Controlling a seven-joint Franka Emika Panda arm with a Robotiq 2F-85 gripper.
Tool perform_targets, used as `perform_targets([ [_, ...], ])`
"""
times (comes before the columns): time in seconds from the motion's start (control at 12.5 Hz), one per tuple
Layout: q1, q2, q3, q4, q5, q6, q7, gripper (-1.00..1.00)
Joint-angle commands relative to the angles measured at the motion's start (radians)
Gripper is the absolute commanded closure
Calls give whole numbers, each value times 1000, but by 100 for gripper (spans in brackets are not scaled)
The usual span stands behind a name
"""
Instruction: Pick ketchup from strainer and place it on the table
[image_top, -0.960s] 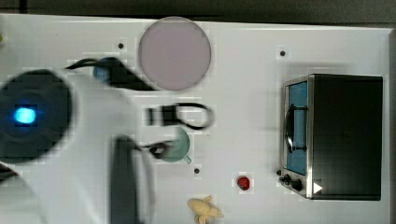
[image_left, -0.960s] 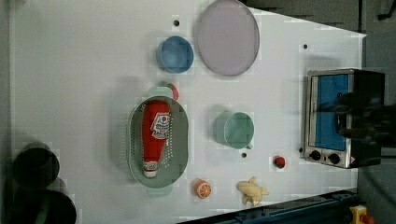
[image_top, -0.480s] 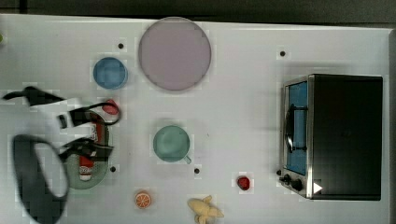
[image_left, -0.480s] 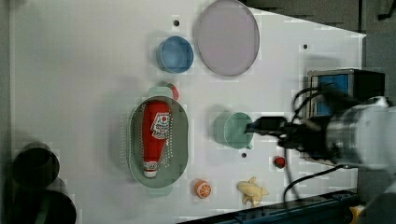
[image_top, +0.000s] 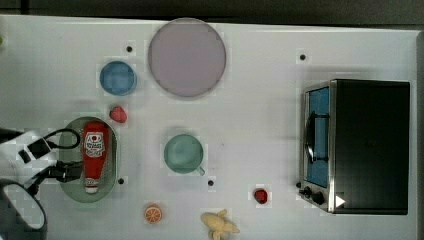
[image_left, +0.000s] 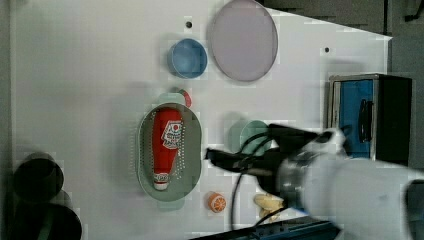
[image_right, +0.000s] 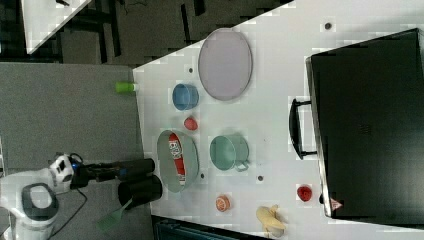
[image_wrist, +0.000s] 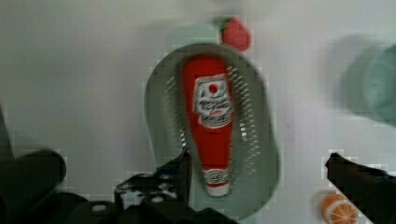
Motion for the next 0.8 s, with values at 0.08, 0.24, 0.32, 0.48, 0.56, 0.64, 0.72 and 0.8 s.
perform_targets([
  [0.08,-1,86,24,-101,-30,140,45,-100],
  [0.24,-1,146,24,-155,-105,264,45,-100],
  [0.32,-1,181,23,-170,-148,316,45,-100],
  [0.48,-1,259,13,-177,-215,397,59,-100],
  [0.56,-1,299,7,-176,-237,424,76,-100],
  [0.64,-1,339,2,-176,-260,443,93,-100],
  [0.72,0,378,-3,-175,-287,467,108,-100],
  [0.8,2,414,-9,-173,-317,499,125,-100],
])
